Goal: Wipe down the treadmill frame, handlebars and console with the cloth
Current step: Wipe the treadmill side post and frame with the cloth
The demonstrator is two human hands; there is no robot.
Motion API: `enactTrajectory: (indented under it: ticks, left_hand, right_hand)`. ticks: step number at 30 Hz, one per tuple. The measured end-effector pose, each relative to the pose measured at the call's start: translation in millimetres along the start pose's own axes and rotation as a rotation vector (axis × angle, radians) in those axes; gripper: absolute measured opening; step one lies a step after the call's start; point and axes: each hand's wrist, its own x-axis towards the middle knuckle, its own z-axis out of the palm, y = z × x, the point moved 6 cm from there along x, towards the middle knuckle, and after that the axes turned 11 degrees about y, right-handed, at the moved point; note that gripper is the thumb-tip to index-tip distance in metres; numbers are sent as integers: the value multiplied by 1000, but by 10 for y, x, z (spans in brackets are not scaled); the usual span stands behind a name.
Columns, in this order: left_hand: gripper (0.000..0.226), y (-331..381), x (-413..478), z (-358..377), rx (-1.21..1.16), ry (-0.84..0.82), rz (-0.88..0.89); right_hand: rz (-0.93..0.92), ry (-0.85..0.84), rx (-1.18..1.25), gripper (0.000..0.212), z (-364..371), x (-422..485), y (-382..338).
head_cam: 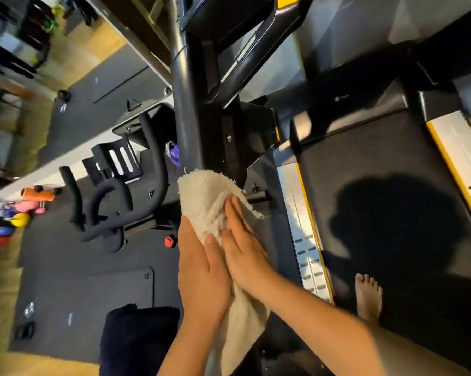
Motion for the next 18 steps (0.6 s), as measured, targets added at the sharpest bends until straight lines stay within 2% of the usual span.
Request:
enactTrajectory:
  ticks: [2, 6, 7, 9, 10, 13, 18]
  left_hand:
    - [56, -8, -147, -39, 47, 33, 14]
    - [57, -7, -135, 6, 183, 58, 13]
    - [58, 34, -77, 35, 216, 53, 25]
    - [64, 134, 109, 109, 286, 48, 62]
    - [67, 166, 214, 147, 304, 48, 78]
    - [70, 276, 496, 226, 282, 26, 139]
    - [71, 428, 917, 317, 274, 6, 216]
  right_hand:
    - [-34, -19, -50, 54, 26, -160, 132]
    - [146, -83, -107, 58, 76, -323, 373]
    - [198, -59, -48, 54, 55, -248, 356]
    - [199, 53, -51, 31, -35, 18, 330]
    - [191, 85, -39, 28, -68, 141, 298]
    - [211, 63, 31, 48, -58, 481, 241]
    - [148, 118, 52, 52, -12, 727, 201]
